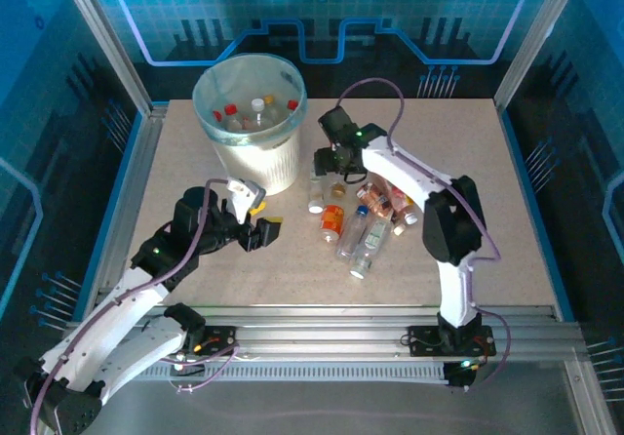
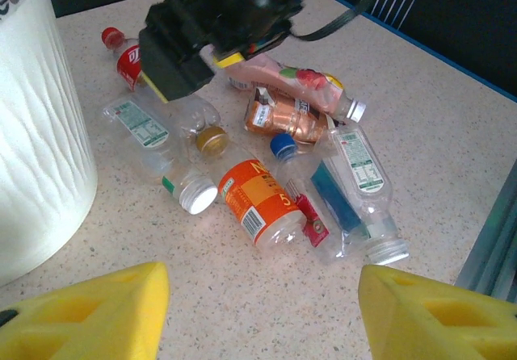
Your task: Put the plastic bottles in the bin
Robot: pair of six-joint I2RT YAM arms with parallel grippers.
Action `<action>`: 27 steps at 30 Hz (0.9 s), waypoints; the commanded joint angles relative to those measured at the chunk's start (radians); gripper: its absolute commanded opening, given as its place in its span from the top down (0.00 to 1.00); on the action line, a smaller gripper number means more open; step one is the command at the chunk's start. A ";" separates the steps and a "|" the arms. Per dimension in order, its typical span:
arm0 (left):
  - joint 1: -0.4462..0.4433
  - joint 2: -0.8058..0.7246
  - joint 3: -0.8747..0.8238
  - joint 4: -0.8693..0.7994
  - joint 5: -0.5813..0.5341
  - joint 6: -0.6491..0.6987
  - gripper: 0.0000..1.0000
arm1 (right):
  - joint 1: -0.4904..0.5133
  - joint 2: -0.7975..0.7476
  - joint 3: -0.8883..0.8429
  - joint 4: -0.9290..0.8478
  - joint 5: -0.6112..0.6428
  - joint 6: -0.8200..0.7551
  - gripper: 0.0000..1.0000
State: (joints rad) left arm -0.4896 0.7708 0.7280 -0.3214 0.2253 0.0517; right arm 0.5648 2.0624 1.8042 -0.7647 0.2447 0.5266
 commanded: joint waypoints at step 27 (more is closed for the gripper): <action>-0.010 0.005 -0.024 0.048 -0.019 -0.002 0.34 | -0.128 0.387 0.331 -0.088 -0.145 -0.016 0.29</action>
State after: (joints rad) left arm -0.4938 0.7738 0.7170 -0.3004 0.2138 0.0517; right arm 0.4393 2.4207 2.0930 -0.8227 0.1406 0.5133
